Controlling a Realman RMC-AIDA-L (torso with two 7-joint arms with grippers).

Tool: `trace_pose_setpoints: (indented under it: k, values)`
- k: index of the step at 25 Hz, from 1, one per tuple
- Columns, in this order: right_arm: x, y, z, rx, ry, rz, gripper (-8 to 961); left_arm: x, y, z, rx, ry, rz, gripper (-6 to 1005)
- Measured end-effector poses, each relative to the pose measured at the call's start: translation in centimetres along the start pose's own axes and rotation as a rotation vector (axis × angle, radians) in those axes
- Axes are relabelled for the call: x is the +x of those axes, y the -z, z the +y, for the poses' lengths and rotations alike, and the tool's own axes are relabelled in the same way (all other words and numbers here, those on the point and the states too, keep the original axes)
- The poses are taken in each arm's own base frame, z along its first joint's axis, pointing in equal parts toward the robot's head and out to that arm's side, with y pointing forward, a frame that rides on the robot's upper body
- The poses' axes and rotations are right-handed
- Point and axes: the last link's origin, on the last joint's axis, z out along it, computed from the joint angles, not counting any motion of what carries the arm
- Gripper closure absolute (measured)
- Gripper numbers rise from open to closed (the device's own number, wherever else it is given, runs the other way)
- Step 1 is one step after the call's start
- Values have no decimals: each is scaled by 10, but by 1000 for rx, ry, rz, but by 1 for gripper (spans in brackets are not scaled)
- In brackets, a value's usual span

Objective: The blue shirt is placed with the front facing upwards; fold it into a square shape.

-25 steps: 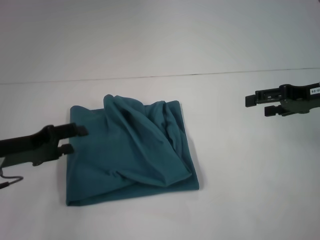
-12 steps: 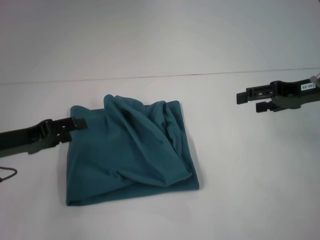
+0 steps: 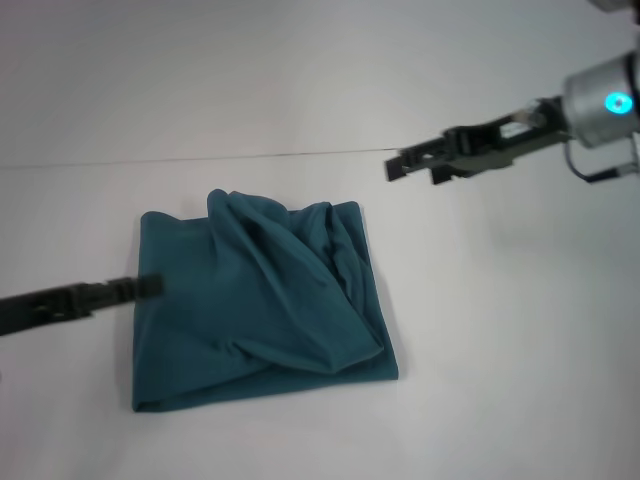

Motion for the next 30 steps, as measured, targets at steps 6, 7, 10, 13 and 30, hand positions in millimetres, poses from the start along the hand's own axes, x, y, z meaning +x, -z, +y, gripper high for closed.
trace_pose_setpoints:
  k: [6, 7, 10, 13, 30]
  values:
    - [-17, -43, 44, 46, 67, 69, 14, -2, 33, -16, 45, 167, 161, 248]
    - [-18, -50, 51, 49, 78, 79, 14, -2, 37, -17, 46, 183, 182, 248]
    - [-19, -68, 68, 62, 102, 104, 14, -2, 46, -19, 44, 218, 230, 248]
    - [-17, -83, 83, 83, 133, 140, 14, -2, 52, -21, 47, 244, 262, 248]
    - [0, -124, 87, 206, 156, 164, 15, 2, 52, -23, 42, 263, 304, 249]
